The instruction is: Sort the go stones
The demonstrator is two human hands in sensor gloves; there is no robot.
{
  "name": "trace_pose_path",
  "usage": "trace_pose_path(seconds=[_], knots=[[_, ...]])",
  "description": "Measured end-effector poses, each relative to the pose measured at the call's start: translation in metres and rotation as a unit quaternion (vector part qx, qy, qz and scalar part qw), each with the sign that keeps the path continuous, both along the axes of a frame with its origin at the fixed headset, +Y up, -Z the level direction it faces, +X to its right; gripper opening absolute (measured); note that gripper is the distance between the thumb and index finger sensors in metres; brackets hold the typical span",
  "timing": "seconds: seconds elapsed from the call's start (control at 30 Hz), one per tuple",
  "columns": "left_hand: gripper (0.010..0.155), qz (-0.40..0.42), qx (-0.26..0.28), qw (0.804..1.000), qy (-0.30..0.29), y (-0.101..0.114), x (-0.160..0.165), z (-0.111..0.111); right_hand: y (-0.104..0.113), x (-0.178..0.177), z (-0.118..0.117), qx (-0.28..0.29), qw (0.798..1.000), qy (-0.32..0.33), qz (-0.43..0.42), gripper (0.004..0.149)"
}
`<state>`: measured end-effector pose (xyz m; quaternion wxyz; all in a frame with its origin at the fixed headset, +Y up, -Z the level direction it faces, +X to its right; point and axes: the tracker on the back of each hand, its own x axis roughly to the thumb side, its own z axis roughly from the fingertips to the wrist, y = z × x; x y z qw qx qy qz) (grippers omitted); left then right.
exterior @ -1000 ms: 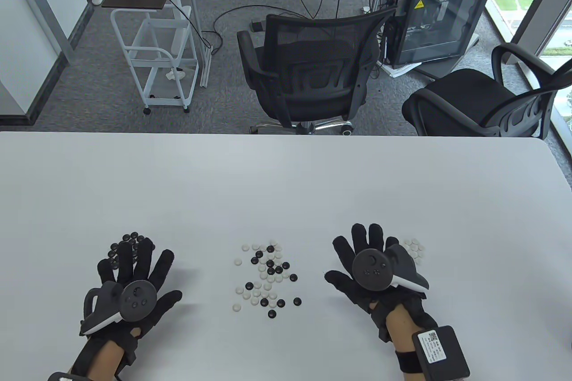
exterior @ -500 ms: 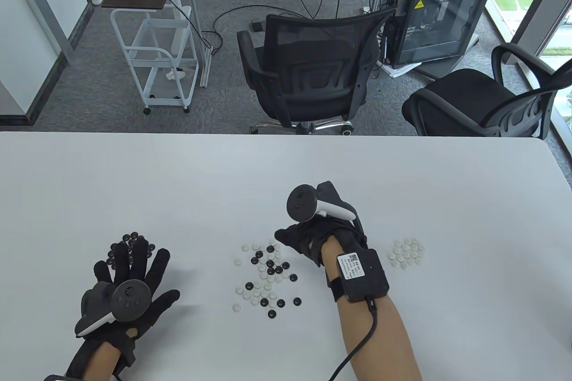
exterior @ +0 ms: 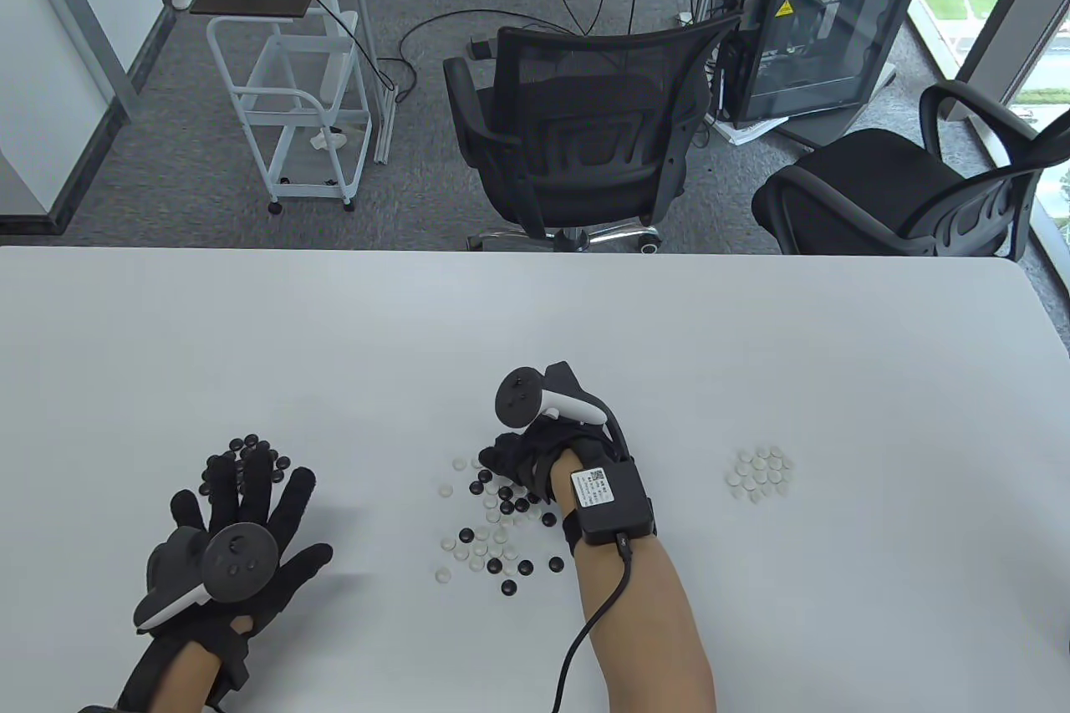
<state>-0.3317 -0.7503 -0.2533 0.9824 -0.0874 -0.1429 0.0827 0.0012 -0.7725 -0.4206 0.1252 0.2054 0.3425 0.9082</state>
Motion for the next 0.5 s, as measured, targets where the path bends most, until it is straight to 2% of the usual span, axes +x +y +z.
trace_pose_path(seconds=[0.2, 0.5], knots=[[0.082, -0.001, -0.003, 1.0, 0.001, 0.0, 0.001, 0.001, 0.005, 0.038, -0.009, 0.01, 0.998, -0.041, 0.04, 0.072], [0.082, -0.003, -0.004, 1.0, -0.002, 0.0, 0.001, 0.0, 0.012, 0.152, -0.009, -0.03, 0.985, -0.146, 0.089, 0.069]])
